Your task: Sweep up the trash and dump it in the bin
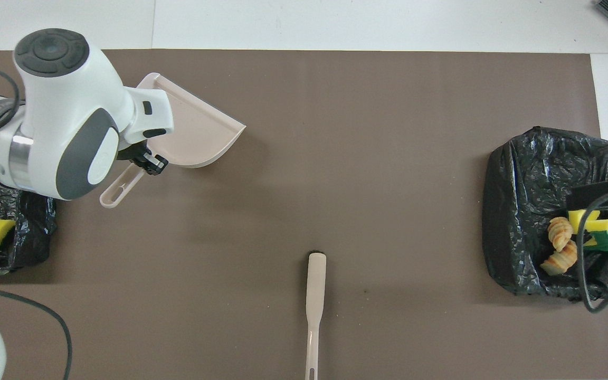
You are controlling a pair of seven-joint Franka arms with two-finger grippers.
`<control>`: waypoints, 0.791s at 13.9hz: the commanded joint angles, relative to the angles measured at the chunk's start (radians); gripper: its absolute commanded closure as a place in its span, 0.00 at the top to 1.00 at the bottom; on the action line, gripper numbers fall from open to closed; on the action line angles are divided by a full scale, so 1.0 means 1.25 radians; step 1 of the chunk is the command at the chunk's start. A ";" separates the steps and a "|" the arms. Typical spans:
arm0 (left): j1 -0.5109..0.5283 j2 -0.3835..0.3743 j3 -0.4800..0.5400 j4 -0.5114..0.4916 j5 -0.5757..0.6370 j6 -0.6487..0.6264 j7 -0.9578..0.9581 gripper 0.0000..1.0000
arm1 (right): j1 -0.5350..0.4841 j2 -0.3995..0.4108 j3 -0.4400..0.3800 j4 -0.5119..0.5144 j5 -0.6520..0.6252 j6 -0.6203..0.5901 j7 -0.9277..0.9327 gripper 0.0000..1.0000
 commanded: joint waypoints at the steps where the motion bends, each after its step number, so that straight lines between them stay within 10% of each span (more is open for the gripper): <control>1: -0.067 0.024 0.016 0.010 -0.019 0.033 -0.172 0.00 | -0.014 -0.002 -0.005 -0.002 -0.009 -0.011 -0.030 1.00; 11: -0.211 0.122 0.016 0.096 -0.114 0.140 -0.517 0.00 | -0.006 0.000 -0.002 -0.007 0.006 -0.010 -0.023 1.00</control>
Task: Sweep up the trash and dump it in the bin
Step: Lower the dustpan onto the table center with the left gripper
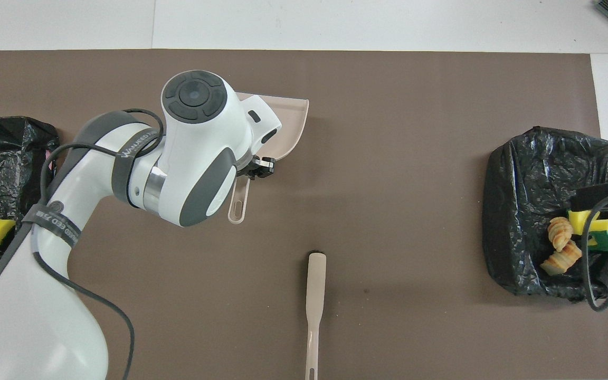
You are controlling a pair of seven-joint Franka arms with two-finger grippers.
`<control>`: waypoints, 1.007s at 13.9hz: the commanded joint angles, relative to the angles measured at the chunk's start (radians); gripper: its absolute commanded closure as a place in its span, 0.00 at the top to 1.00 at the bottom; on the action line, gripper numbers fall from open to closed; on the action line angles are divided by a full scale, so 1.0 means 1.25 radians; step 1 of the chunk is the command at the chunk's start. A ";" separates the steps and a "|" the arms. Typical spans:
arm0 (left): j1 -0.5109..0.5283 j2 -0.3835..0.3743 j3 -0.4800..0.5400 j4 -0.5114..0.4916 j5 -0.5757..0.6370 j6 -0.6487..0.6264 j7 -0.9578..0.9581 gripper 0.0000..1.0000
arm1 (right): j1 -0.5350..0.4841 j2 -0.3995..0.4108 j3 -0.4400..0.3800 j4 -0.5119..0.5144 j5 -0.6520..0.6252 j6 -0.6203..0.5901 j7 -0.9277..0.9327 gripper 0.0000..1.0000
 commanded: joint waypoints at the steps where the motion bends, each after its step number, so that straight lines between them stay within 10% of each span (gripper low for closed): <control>1: -0.040 0.069 0.015 0.090 -0.012 0.019 -0.065 0.00 | -0.002 -0.003 -0.001 -0.002 0.005 -0.009 -0.015 1.00; 6: -0.109 0.240 0.017 0.262 -0.011 0.026 -0.218 0.00 | -0.002 -0.003 -0.001 -0.002 0.005 -0.009 -0.015 1.00; 13: -0.130 0.216 0.014 0.195 -0.050 0.055 -0.224 0.00 | -0.002 -0.003 -0.001 -0.002 0.005 -0.009 -0.015 1.00; 14: -0.128 0.216 0.014 0.192 -0.051 0.053 -0.223 0.17 | -0.002 -0.003 -0.001 -0.002 0.005 -0.009 -0.015 1.00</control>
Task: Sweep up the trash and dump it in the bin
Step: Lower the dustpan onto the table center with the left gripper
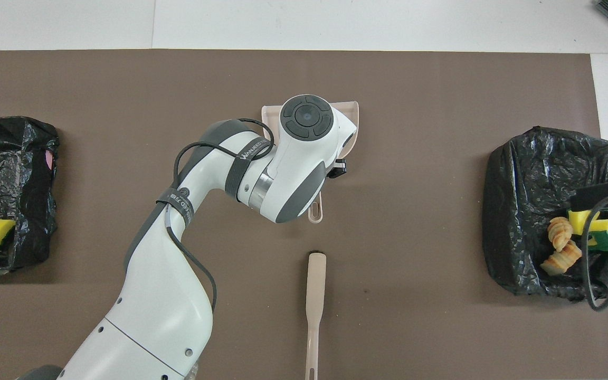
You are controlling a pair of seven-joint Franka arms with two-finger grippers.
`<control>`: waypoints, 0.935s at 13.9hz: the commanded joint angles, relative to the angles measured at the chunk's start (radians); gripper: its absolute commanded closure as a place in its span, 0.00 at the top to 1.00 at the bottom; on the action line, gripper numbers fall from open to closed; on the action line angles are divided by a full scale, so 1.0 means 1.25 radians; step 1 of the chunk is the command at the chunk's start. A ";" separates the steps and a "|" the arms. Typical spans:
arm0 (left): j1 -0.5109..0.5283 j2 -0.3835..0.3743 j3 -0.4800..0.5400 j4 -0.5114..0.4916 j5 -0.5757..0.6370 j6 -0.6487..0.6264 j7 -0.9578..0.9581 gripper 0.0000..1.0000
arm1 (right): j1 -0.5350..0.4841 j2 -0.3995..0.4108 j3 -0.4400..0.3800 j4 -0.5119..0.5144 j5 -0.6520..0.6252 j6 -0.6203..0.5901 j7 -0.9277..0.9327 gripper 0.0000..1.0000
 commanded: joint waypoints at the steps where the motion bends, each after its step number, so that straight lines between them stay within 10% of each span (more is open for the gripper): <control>1: -0.011 -0.014 0.013 -0.023 -0.013 0.002 -0.007 0.43 | -0.002 -0.003 -0.001 -0.002 0.005 -0.009 -0.014 1.00; 3: -0.010 -0.021 0.013 -0.030 -0.012 -0.005 -0.007 0.48 | -0.002 -0.003 -0.001 -0.002 0.005 -0.009 -0.015 1.00; 6: -0.002 -0.040 0.017 -0.032 -0.001 -0.016 -0.007 1.00 | -0.002 -0.003 -0.001 -0.002 0.005 -0.009 -0.015 1.00; 13: 0.087 -0.268 0.027 -0.218 0.061 -0.048 0.020 1.00 | -0.002 -0.003 -0.001 -0.002 0.005 -0.009 -0.015 1.00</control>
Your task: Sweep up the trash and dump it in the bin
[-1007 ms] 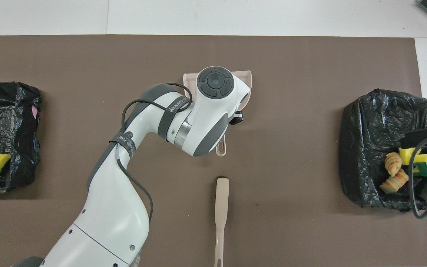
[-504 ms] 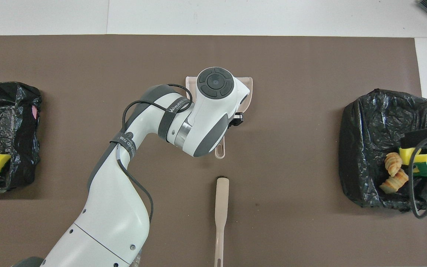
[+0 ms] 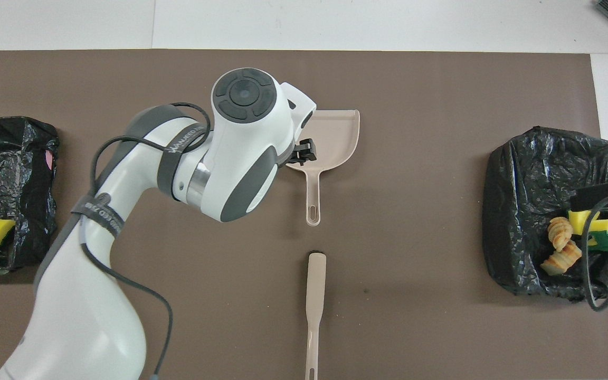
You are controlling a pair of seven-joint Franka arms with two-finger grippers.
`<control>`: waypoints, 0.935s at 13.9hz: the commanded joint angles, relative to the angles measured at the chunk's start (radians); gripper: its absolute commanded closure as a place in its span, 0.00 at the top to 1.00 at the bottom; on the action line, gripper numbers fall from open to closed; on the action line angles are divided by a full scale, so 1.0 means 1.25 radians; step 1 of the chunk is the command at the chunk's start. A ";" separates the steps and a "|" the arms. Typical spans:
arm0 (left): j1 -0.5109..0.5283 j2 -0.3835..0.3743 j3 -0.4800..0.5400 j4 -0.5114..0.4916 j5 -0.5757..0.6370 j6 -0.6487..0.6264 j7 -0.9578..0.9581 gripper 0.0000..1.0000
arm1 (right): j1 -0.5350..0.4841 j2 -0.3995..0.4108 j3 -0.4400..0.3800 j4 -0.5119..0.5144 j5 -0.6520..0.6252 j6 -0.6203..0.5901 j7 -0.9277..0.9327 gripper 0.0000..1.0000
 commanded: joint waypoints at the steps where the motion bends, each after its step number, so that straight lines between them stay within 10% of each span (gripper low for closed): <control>1: 0.047 -0.097 -0.002 -0.093 0.035 -0.005 0.044 1.00 | -0.002 -0.003 -0.001 -0.002 0.005 -0.009 -0.015 1.00; 13: 0.353 -0.419 0.002 -0.084 0.033 -0.353 0.545 1.00 | -0.002 -0.003 -0.001 -0.002 0.005 -0.009 -0.015 1.00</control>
